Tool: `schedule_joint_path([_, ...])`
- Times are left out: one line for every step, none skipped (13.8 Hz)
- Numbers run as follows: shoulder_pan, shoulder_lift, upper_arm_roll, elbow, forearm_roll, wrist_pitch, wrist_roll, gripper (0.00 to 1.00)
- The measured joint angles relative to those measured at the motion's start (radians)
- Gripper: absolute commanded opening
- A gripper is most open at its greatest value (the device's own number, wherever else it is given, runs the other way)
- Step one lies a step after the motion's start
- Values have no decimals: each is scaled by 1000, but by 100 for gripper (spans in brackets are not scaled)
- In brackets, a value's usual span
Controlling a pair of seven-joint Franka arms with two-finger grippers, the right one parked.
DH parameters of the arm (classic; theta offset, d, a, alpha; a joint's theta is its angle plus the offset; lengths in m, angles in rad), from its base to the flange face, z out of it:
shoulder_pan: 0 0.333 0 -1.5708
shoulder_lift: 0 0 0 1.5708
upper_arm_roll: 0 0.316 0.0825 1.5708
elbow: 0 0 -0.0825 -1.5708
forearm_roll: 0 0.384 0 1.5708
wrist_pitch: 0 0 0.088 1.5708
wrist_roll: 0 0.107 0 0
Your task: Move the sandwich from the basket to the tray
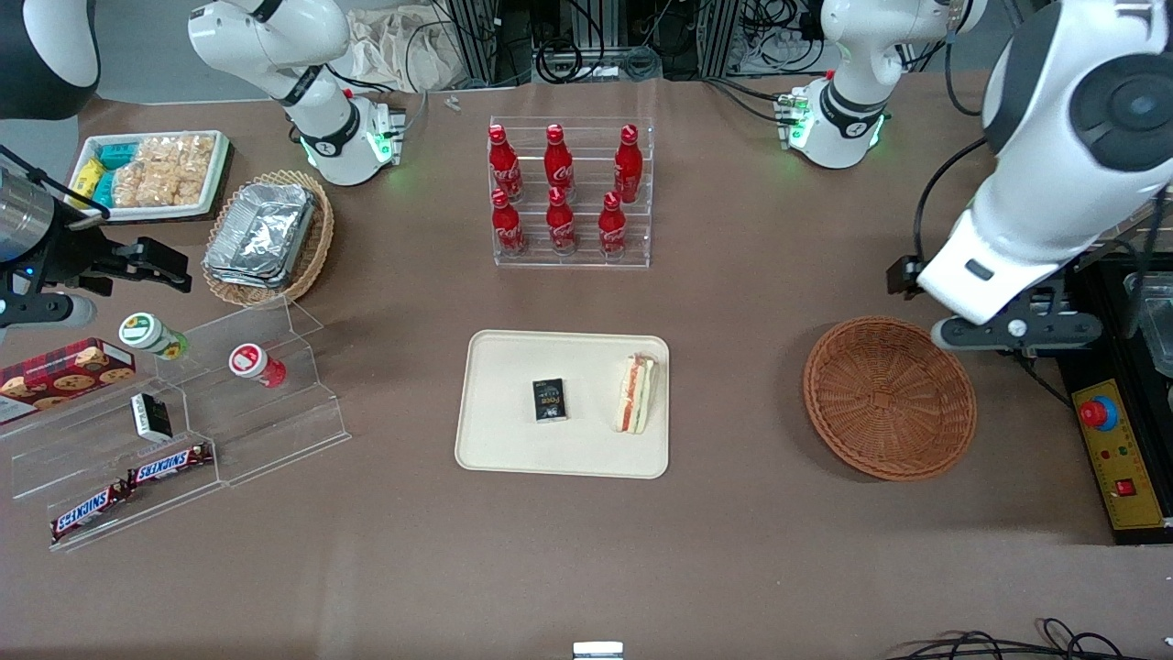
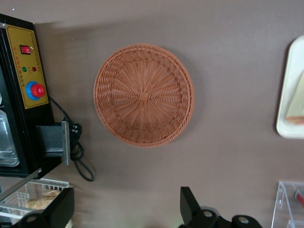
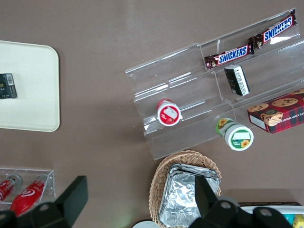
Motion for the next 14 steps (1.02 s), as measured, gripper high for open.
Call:
schedule_joint_path([0,-18,23,-1,-18,-11,23,100])
schedule_joint_path([0,-34,44,-3,-29,-19,38,100])
schedule_joint_path([0,-47,62,-9,-33,-23,45,100])
schedule_joint_path([-1,-60,82,-19,-37,-24,51,100])
schedule_joint_path([-2,-70,104,-29,-42,-24,65,100])
schedule_joint_path([-4,-82,128,-39,-47,-25,96,100])
schedule_joint_path([-5,-96,157,-50,-55,-27,138,100])
schedule_joint_path([-5,-112,190,-60,-69,-28,178,100])
schedule_joint_path([-4,-127,220,-70,-78,-29,209,100])
schedule_joint_path([-3,-139,241,-77,-83,-29,228,100])
schedule_joint_path([-3,-147,251,-83,-86,-29,236,100])
schedule_joint_path([-3,-149,253,-86,-86,-29,237,100])
schedule_joint_path([-3,-150,252,-89,-87,-29,237,100])
schedule_joint_path([-4,-150,251,-92,-88,-29,237,100])
